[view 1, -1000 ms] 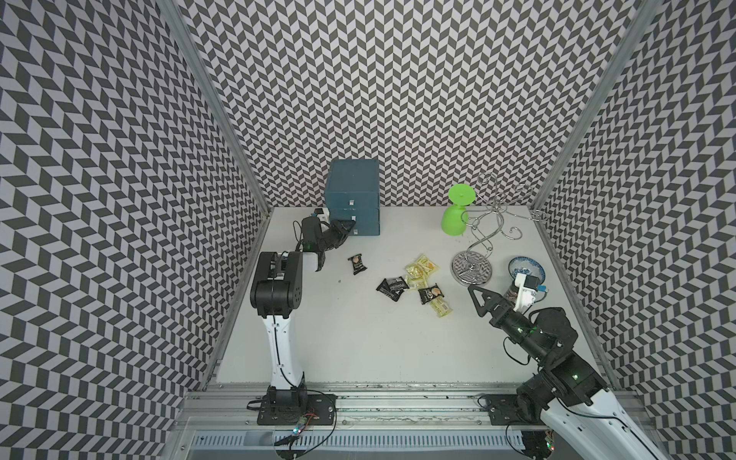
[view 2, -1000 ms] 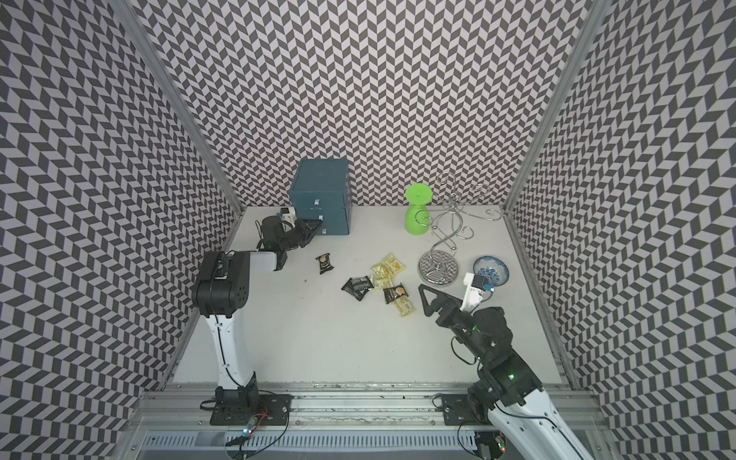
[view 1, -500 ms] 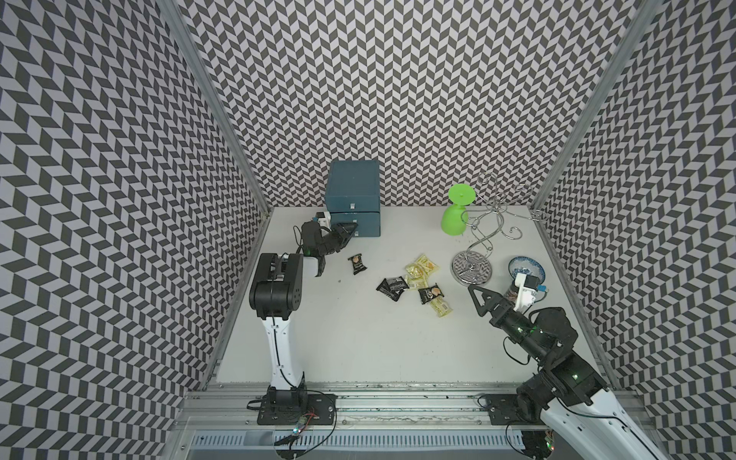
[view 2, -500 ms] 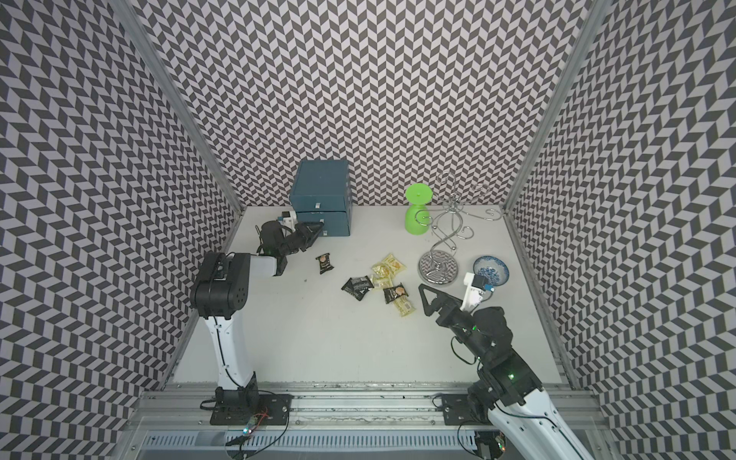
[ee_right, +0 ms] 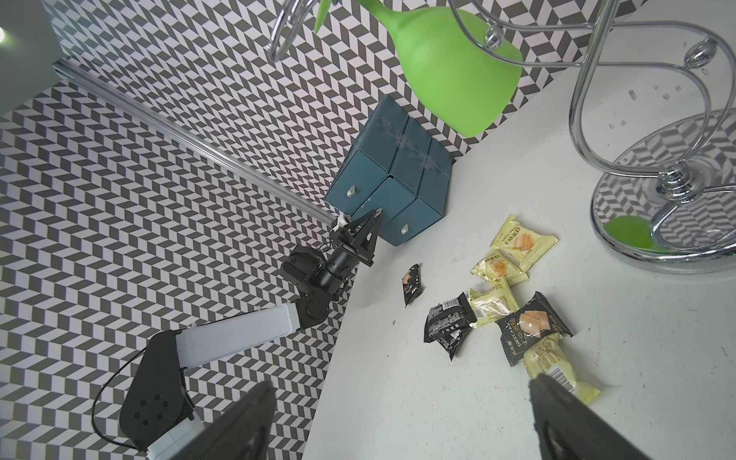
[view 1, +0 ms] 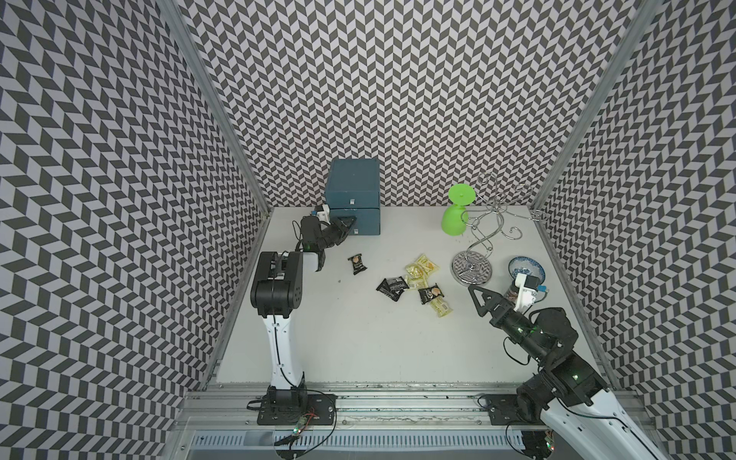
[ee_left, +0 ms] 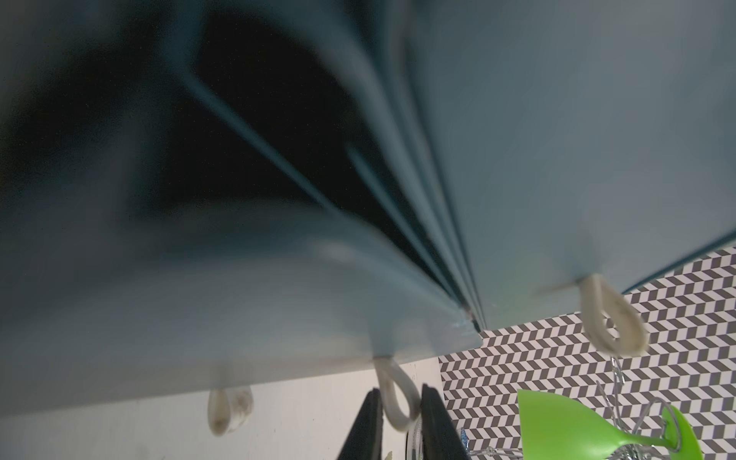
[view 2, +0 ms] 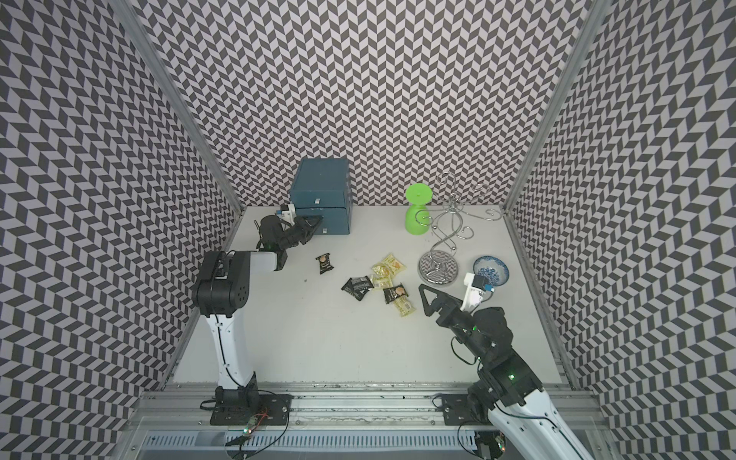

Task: Place the cookies into the drawer by color
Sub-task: Open the drawer in the storage box.

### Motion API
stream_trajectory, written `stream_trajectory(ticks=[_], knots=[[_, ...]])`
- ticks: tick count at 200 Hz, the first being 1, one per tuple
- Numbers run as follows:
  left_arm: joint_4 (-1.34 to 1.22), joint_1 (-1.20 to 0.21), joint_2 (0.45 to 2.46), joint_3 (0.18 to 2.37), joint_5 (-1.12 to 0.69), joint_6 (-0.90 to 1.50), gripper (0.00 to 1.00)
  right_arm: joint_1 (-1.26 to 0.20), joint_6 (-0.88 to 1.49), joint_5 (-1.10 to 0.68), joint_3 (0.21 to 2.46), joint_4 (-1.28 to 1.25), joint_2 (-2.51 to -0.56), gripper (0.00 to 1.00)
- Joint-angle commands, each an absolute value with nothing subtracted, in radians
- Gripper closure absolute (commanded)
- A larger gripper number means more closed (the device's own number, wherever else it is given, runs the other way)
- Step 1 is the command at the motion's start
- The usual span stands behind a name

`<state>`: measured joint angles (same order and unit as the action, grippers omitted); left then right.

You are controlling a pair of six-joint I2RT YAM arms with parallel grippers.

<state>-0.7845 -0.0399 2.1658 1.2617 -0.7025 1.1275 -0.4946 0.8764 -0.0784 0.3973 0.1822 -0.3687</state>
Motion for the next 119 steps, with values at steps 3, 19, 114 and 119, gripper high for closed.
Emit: stream_trajectory(ticks=[3, 19, 114, 119], knots=[[-0.788, -0.051, 2.179, 1.281, -0.727, 1.126, 0.87, -0.498, 0.876, -0.07, 0.407, 0.153, -0.354, 0.0], [-0.783, -0.05, 2.17, 1.268, -0.728, 1.119, 0.92, -0.498, 0.876, -0.073, 0.407, 0.149, -0.359, 0.0], [-0.852, -0.057, 1.95, 0.974, -0.72, 1.121, 1.0, -0.498, 0.885, -0.084, 0.397, 0.143, -0.353, 0.0], [-0.847, -0.06, 1.932, 0.956, -0.719, 1.115, 1.0, -0.498, 0.885, -0.085, 0.396, 0.143, -0.352, 0.0]])
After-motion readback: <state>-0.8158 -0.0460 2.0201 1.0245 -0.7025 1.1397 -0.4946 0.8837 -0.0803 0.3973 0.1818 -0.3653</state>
